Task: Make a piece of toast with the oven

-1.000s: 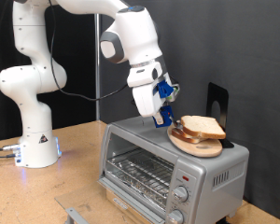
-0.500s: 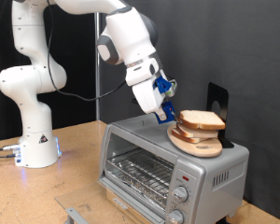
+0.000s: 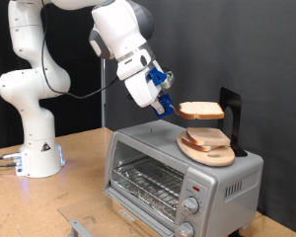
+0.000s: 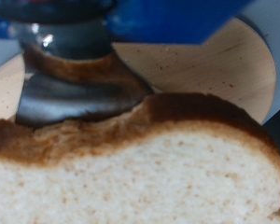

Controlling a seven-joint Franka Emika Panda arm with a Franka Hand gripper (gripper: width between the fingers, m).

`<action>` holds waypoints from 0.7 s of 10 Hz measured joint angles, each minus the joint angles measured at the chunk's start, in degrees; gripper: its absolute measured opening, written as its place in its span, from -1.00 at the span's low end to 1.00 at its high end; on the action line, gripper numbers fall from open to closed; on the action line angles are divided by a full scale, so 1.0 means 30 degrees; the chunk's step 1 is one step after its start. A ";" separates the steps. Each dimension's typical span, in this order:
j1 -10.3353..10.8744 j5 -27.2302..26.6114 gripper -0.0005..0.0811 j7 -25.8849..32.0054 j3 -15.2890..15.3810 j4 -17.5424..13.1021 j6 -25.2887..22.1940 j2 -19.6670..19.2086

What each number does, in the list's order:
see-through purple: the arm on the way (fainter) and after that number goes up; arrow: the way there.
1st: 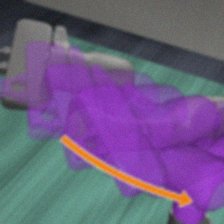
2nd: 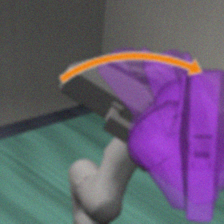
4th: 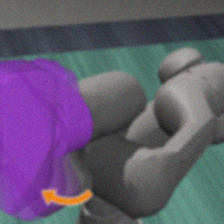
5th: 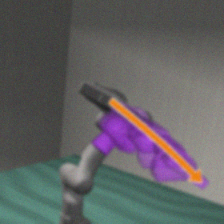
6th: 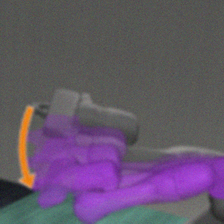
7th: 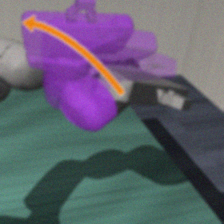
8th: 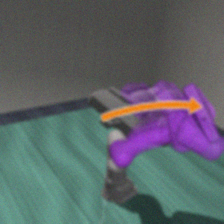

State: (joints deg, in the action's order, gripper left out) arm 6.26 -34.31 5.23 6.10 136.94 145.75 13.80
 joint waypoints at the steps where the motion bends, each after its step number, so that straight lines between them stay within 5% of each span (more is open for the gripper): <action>1: 0.0001 -0.0135 0.07 0.0132 -0.0003 0.0057 0.0002 -0.0035; 7: -0.0144 -0.2354 0.07 0.3459 -0.1515 0.2838 -0.1510 0.3038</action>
State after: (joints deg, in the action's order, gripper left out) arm 5.83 -41.37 15.61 1.56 145.45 141.22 22.91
